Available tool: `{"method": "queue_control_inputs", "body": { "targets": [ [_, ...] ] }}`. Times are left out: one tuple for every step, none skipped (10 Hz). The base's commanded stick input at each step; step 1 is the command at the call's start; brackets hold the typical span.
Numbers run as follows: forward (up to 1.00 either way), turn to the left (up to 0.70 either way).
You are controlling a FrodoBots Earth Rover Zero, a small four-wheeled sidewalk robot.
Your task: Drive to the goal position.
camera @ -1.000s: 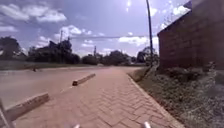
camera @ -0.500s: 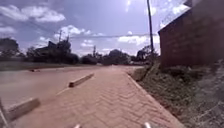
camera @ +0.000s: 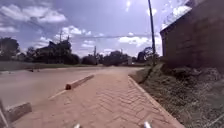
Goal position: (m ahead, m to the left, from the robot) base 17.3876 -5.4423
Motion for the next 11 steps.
{"method": "queue_control_inputs", "body": {
  "targets": [
    [0.50,0.00],
    [0.50,0.00],
    [0.50,0.00],
    [0.50,0.00],
    [0.50,0.00],
    [0.50,0.00],
    [0.50,0.00],
    [0.50,0.00],
    [0.50,0.00],
    [0.50,0.00],
    [0.50,0.00]
  ]
}}
